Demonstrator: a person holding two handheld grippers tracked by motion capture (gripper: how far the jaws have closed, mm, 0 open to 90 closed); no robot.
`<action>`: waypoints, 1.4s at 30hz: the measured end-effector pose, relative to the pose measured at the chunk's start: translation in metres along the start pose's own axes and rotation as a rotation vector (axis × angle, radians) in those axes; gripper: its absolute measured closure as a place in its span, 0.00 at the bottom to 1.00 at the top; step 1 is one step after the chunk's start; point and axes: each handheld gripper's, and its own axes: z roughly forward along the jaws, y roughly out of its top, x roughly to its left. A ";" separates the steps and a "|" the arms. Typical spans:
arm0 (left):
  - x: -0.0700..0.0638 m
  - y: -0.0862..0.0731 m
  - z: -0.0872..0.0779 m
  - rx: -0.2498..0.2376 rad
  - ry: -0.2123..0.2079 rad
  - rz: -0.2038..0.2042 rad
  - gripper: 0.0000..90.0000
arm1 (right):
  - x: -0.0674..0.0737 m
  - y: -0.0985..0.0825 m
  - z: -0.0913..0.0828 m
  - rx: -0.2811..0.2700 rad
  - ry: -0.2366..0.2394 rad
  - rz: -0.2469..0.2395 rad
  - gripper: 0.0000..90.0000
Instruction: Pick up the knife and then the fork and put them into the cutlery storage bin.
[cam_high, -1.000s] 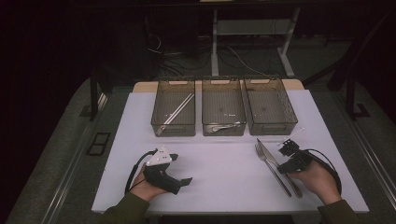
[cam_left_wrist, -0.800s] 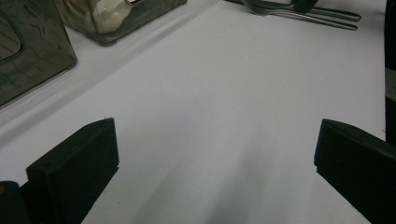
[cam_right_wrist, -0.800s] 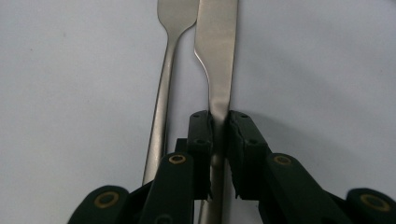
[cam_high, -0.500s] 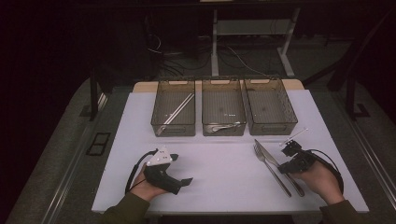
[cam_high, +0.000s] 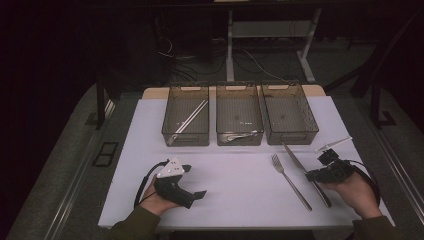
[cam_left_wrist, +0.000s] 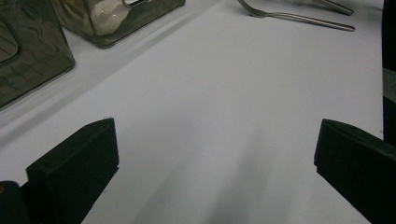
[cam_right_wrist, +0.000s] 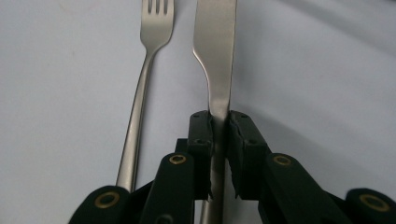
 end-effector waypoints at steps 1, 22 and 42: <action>0.000 0.000 0.000 0.000 0.000 0.000 0.00 | -0.002 -0.001 -0.002 -0.018 0.007 0.002 0.88; 0.000 0.000 -0.001 -0.006 -0.003 0.005 0.00 | -0.017 -0.009 -0.027 -0.305 0.114 0.020 0.89; 0.002 0.000 -0.002 -0.017 -0.001 0.001 0.00 | -0.020 0.001 -0.041 -0.428 0.093 0.019 0.89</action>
